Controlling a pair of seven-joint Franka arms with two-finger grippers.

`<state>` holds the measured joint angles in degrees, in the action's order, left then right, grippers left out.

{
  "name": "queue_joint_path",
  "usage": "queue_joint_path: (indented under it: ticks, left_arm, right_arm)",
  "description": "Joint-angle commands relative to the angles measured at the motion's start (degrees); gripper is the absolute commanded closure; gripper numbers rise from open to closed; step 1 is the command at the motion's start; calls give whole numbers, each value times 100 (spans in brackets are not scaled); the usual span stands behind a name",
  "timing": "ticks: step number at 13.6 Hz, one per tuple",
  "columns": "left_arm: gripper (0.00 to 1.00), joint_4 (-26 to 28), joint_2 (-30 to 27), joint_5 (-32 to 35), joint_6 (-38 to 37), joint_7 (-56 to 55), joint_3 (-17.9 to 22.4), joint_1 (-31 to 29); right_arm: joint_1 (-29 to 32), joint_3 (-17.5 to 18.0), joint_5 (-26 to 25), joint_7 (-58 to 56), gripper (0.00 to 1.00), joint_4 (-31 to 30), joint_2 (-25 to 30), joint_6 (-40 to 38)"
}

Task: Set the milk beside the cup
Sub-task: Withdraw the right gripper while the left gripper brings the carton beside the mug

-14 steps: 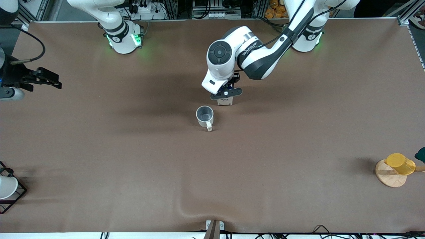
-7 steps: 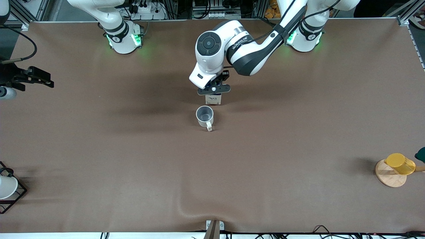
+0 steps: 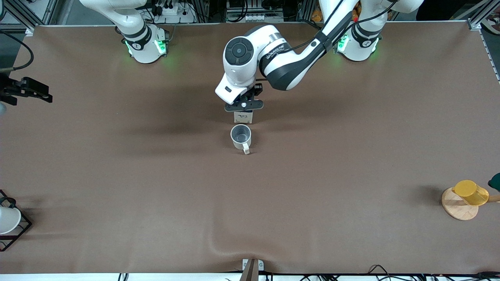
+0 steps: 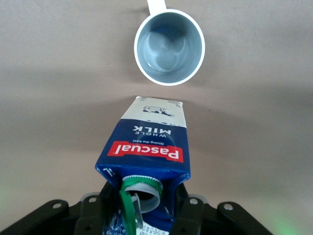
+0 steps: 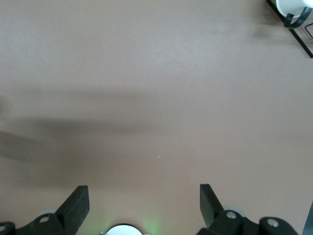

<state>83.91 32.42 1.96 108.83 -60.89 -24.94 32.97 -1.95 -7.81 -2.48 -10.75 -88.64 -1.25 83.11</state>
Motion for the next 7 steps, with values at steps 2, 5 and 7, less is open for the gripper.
queue_joint_path:
  ticks: [2, 5, 7]
  left_arm:
    - [53, -217, 221, 260, 103, 33, 50, 87]
    - [53, -217, 291, 366, 103, 33, 59, 78]
    - [50, -217, 291, 367, 103, 24, 59, 60]
  right_arm:
    - [238, 139, -24, -76, 0, 39, 81, -23]
    - [422, 113, 116, -85, 0, 144, 81, 82]
    - [467, 113, 116, -85, 0, 154, 73, 74]
